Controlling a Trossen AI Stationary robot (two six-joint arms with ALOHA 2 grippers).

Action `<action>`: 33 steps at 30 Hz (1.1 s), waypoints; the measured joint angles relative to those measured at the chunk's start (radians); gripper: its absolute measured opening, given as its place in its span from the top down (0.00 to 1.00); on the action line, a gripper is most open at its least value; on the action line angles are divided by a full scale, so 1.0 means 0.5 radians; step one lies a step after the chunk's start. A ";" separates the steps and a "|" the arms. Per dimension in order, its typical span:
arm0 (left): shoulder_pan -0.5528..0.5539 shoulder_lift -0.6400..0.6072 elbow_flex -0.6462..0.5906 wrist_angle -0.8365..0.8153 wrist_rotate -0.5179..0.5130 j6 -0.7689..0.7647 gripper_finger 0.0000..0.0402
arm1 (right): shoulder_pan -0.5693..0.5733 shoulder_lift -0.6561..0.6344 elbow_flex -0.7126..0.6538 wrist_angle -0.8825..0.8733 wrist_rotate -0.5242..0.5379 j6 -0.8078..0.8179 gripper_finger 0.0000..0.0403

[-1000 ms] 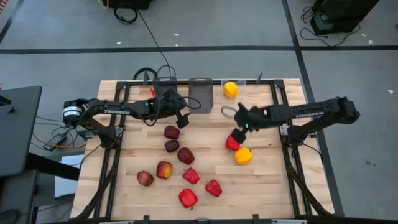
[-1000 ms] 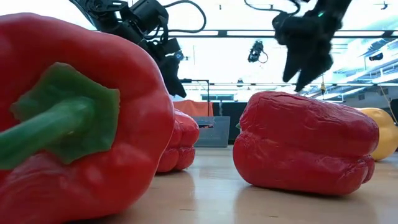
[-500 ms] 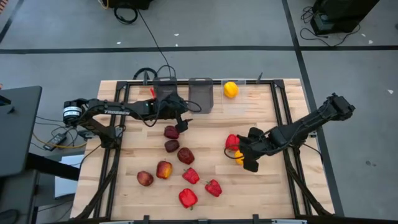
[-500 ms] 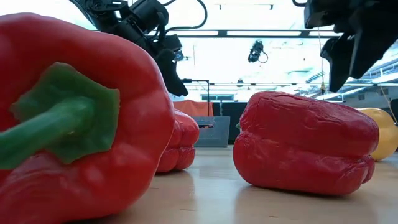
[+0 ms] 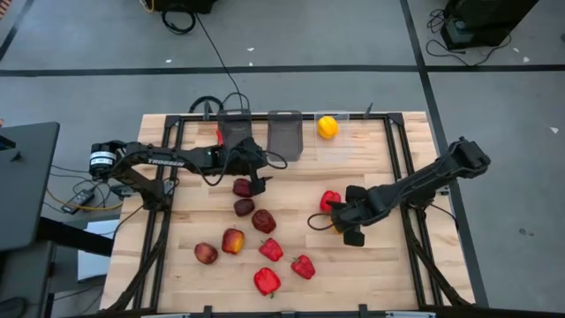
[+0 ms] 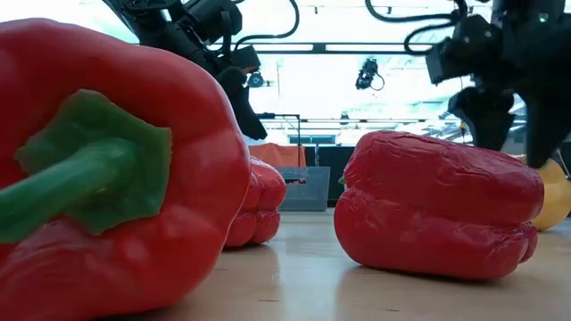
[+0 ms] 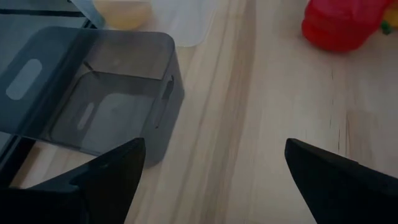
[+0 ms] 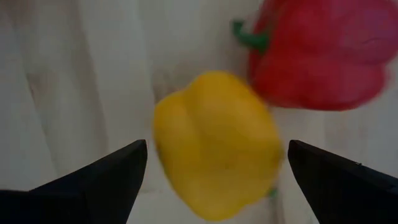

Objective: Sort produce into baskets
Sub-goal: Put the yellow bell pepper into the transparent bin

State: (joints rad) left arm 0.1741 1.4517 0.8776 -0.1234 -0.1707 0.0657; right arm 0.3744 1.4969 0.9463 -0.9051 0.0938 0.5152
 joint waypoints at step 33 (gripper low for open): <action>0.001 0.000 0.000 -0.002 -0.080 -0.036 0.02 | -0.883 -0.553 0.000 0.363 0.918 -0.229 0.16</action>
State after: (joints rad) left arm 0.1745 1.4517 0.8776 -0.1242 -0.2108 0.0479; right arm -0.0669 1.2206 0.9463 -0.7237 0.5529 0.4006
